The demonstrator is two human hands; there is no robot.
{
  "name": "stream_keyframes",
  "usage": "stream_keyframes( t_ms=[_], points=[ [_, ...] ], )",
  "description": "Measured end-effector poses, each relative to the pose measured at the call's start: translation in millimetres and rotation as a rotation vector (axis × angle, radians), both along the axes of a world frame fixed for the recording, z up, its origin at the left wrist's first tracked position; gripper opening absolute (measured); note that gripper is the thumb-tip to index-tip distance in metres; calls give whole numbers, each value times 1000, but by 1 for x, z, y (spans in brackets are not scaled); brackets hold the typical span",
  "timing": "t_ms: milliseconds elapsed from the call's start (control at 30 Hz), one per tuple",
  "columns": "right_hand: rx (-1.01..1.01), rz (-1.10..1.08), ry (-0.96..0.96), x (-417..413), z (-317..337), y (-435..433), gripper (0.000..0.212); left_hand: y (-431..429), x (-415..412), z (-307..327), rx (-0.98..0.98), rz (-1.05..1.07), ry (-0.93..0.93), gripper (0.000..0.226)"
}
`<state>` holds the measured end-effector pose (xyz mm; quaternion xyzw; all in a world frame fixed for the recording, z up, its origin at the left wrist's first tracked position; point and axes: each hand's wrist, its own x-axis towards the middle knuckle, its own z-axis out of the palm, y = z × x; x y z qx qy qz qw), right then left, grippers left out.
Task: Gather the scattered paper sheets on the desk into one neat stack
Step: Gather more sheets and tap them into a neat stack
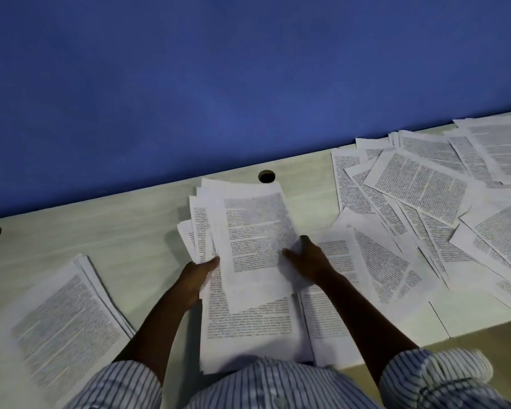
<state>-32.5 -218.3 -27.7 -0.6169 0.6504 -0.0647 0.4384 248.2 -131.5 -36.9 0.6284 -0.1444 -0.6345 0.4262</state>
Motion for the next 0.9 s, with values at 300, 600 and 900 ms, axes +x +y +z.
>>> stream_keyframes(
  t_ms=[300, 600, 900],
  points=[
    [-131, 181, 131, 19, -20, 45, 43, 17, -17, -4, 26, -18, -148, 42],
    [-182, -7, -43, 7, -32, 42, 28, 15, 34, 18, -49, 48, -262, 46],
    [-56, -135, -283, 57, 21, 77, 50, 45, 74, 61, -244, 247, -58, 39]
  ],
)
